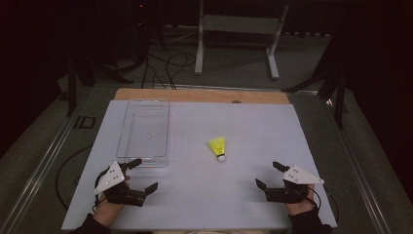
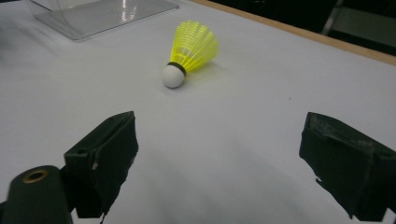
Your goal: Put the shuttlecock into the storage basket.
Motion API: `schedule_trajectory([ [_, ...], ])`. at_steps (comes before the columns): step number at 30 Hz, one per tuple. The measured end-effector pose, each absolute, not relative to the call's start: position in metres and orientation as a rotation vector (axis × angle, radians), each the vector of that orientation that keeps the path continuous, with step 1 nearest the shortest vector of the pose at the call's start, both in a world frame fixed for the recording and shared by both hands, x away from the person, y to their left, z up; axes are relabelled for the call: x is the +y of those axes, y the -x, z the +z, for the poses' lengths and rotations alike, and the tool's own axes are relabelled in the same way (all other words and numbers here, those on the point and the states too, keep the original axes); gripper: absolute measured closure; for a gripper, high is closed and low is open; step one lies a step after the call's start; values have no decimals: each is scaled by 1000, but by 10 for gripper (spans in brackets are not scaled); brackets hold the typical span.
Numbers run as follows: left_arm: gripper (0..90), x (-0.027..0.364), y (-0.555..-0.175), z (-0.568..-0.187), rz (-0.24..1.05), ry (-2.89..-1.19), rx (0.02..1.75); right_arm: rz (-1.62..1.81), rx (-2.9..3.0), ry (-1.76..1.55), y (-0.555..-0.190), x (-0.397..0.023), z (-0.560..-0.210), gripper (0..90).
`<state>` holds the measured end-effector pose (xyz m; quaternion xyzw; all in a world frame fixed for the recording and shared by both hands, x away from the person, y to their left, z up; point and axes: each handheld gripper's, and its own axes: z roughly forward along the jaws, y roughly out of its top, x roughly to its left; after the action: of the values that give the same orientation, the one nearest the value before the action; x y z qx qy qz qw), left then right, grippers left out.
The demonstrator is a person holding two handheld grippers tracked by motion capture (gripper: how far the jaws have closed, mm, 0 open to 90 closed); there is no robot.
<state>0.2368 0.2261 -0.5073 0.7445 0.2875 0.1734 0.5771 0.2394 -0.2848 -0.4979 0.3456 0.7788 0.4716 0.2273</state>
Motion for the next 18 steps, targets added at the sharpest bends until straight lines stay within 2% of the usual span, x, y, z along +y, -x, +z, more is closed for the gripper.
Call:
schedule_trajectory([
  [18, 0, 223, -238, -509, 389, -1760, 658, 1273, 2186, -923, -238, -278, -498, 87],
])
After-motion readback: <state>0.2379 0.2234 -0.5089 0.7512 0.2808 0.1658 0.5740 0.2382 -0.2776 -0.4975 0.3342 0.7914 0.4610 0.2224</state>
